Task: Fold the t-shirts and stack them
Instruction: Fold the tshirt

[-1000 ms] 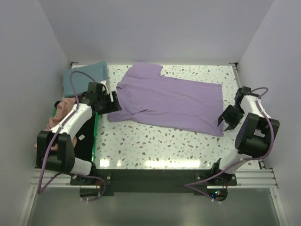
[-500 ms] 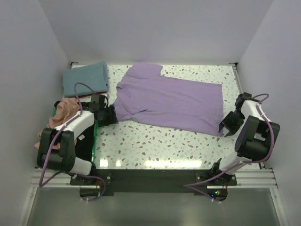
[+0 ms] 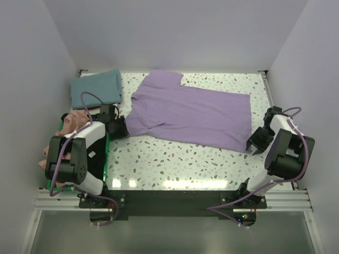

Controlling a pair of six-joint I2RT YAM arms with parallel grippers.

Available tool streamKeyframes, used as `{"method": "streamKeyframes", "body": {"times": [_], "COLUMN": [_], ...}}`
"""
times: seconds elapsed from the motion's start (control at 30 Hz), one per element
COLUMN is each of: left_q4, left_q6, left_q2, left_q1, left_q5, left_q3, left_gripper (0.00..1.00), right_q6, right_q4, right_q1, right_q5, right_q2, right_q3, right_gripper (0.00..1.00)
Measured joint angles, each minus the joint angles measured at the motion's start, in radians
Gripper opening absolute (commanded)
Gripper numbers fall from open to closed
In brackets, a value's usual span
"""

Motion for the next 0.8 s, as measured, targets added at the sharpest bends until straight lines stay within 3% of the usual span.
{"method": "streamKeyframes", "body": {"times": [0.23, 0.43, 0.47, 0.63, 0.7, 0.8], "left_q4": [0.05, 0.089, 0.093, 0.098, 0.098, 0.097], "left_q6": [0.0, -0.002, -0.002, -0.001, 0.0, 0.0], "left_q2": [0.025, 0.051, 0.054, 0.063, 0.065, 0.074], "left_q1": [0.018, 0.018, 0.018, 0.025, 0.031, 0.042], "left_q5": [0.041, 0.071, 0.076, 0.093, 0.1, 0.108], "left_q3": [0.006, 0.011, 0.011, 0.011, 0.013, 0.023], "left_gripper": [0.47, 0.27, 0.19, 0.0, 0.0, 0.0], "right_q6": [0.0, -0.001, -0.001, -0.001, -0.001, -0.004], "right_q4": [0.061, 0.079, 0.081, 0.089, 0.087, 0.081], "right_q1": [0.0, 0.0, 0.0, 0.0, 0.0, 0.0], "right_q5": [-0.005, -0.024, -0.026, -0.046, -0.056, -0.059], "right_q2": [0.06, 0.066, 0.067, 0.078, 0.087, 0.092], "right_q3": [-0.027, -0.03, -0.03, -0.026, -0.019, -0.012], "right_gripper": [0.4, 0.34, 0.33, 0.14, 0.03, 0.0]}}
